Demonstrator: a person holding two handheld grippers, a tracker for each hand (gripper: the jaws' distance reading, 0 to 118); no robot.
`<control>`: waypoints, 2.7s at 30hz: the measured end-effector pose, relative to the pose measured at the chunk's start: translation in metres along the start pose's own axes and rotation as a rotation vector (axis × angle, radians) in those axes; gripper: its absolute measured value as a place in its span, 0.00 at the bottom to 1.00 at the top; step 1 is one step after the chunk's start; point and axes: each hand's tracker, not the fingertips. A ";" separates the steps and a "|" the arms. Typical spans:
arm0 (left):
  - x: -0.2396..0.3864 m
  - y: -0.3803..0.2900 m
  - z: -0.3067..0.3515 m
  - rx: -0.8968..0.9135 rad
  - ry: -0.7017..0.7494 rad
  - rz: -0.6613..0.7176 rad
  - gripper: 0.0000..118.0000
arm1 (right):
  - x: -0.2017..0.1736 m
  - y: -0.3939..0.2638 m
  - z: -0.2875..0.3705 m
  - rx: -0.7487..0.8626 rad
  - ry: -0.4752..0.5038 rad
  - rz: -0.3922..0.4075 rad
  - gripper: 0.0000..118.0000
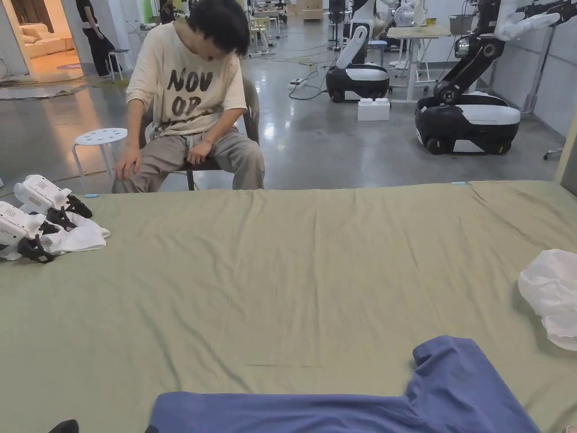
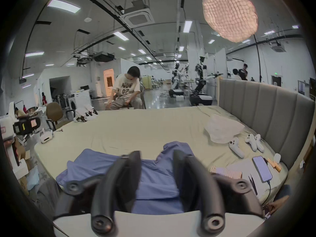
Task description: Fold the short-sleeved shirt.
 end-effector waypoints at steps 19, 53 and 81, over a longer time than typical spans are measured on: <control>-0.002 0.003 -0.024 -0.098 -0.093 0.030 0.00 | -0.011 -0.004 -0.008 -0.023 0.027 0.014 0.00; -0.045 -0.142 -0.341 -0.854 0.038 0.048 0.04 | 0.130 -0.034 -0.243 -0.565 -0.118 -0.227 0.61; -0.100 -0.117 -0.099 -0.731 -0.136 0.299 0.00 | 0.125 -0.079 -0.038 -0.521 -0.110 -0.200 0.00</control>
